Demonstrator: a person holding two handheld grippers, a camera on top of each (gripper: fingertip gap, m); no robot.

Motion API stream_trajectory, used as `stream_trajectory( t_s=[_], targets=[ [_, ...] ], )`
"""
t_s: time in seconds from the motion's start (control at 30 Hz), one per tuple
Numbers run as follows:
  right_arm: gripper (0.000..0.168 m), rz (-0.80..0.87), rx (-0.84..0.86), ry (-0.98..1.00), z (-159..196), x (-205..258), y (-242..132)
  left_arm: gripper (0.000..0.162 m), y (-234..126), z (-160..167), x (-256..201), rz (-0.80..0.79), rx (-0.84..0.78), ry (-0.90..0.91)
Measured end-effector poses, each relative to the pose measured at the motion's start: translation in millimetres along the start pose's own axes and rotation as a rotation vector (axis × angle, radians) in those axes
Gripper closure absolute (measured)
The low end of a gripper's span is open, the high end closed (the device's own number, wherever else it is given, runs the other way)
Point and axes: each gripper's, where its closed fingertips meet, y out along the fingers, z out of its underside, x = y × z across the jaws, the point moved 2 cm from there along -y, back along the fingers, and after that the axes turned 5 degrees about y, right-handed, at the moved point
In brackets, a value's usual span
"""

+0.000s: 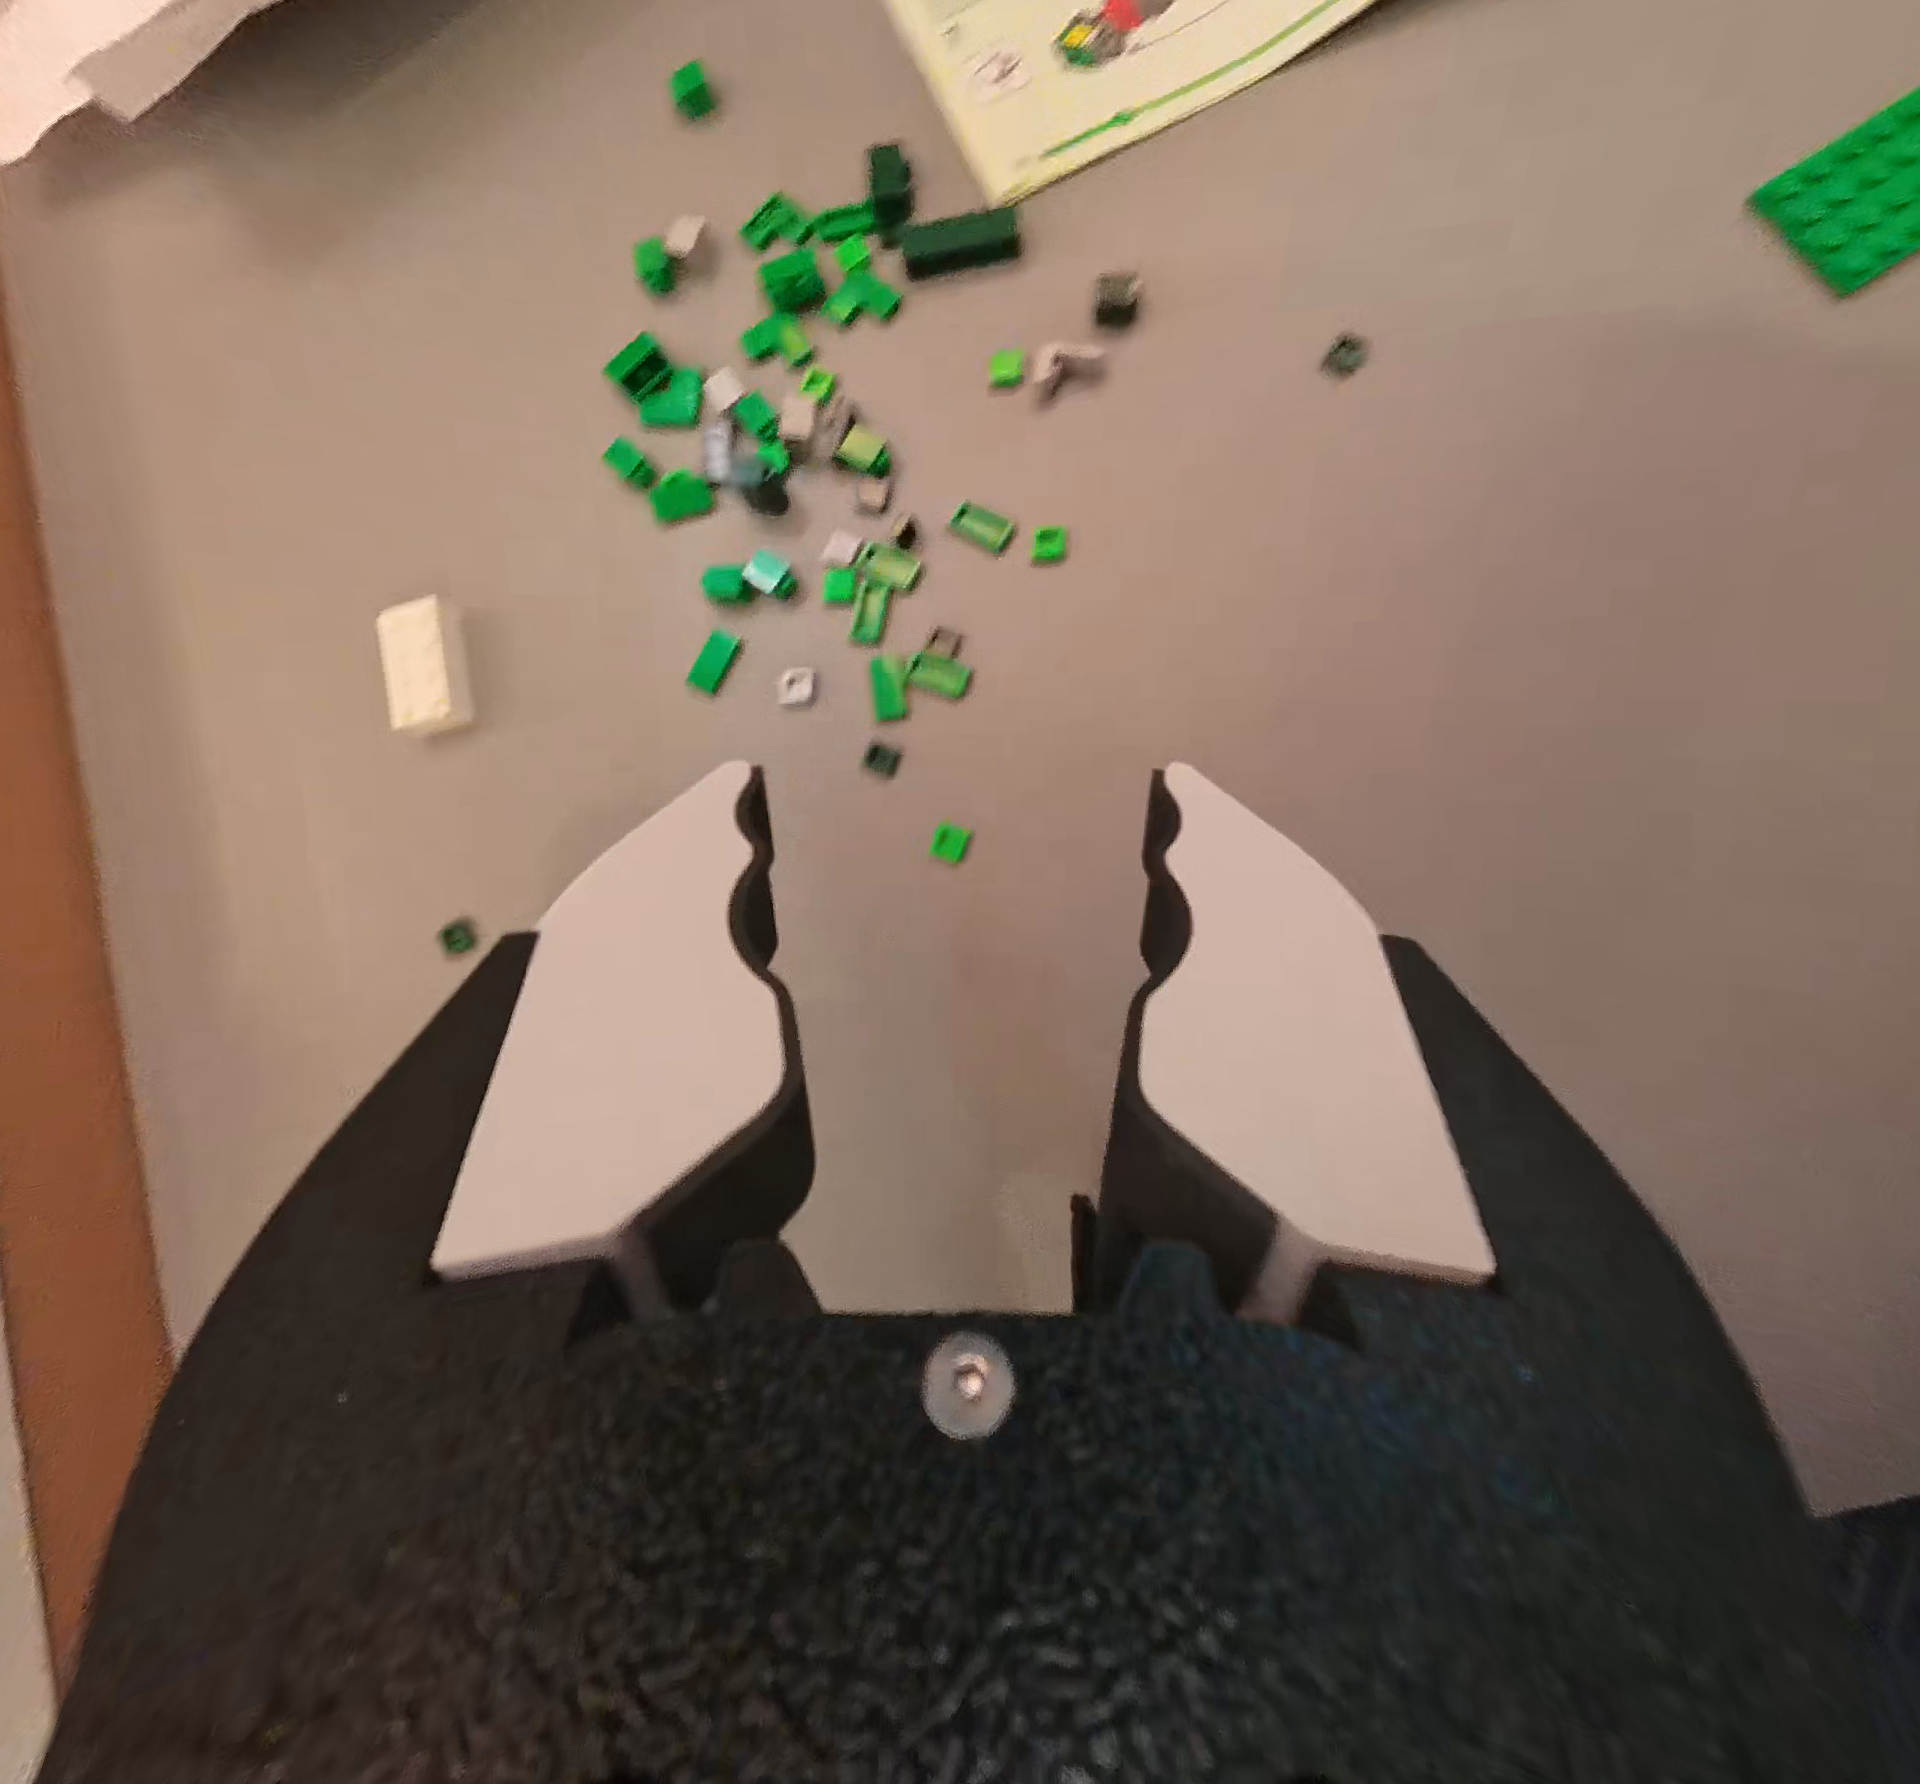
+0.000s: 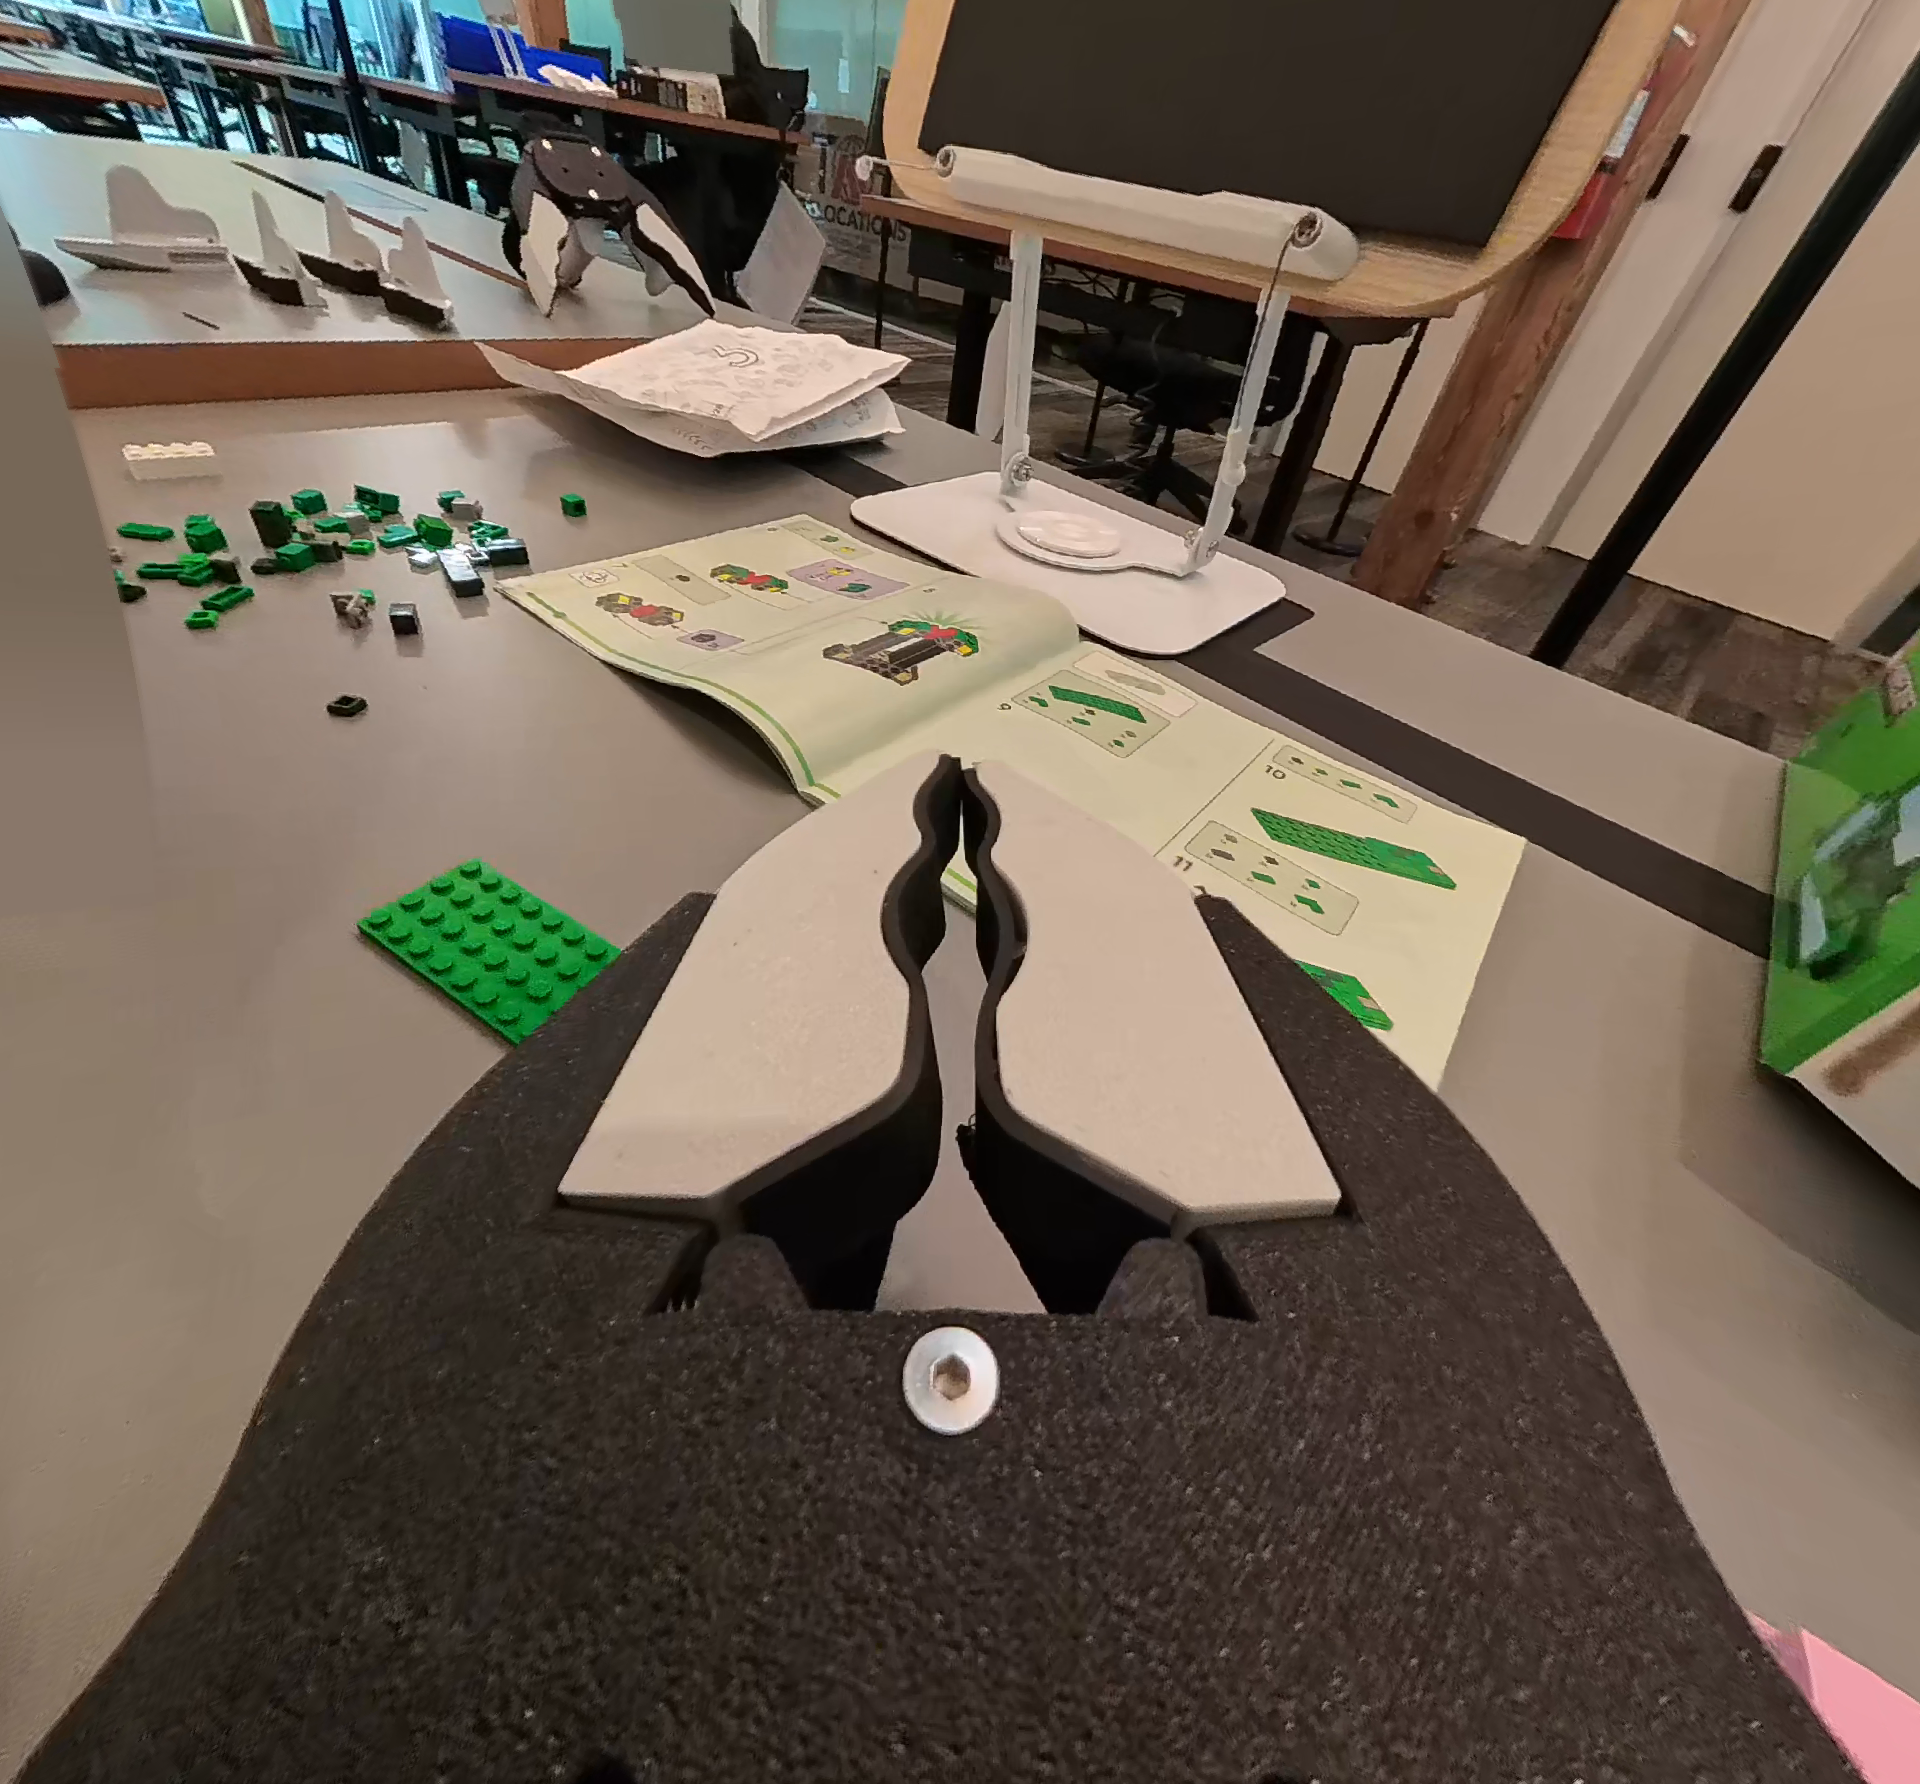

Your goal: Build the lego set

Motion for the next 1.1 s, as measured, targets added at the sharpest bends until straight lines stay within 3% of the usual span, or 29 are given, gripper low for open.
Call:
stream_trajectory(
  t_s=[0.13,0.53,0.87,1.1],
  targets=[
    [0.168,-0.005,0.000,0.006,0.1,-0.1,0.1,0.108,5.0,23.1,2.9,0.039,0.040,-0.030],
    [0.168,-0.023,0.003,0.012,0.6,1.0,0.1,0.137,32.5,35.4,0.8,0.105,0.119,0.036],
    [0.168,-0.035,0.006,0.017,1.0,2.0,0.1,0.150,34.0,34.8,-4.0,0.137,0.117,0.075],
    [0.168,-0.038,0.006,0.023,1.1,1.9,-0.1,0.148,36.2,32.6,-2.5,0.170,0.122,0.064]
  ],
)
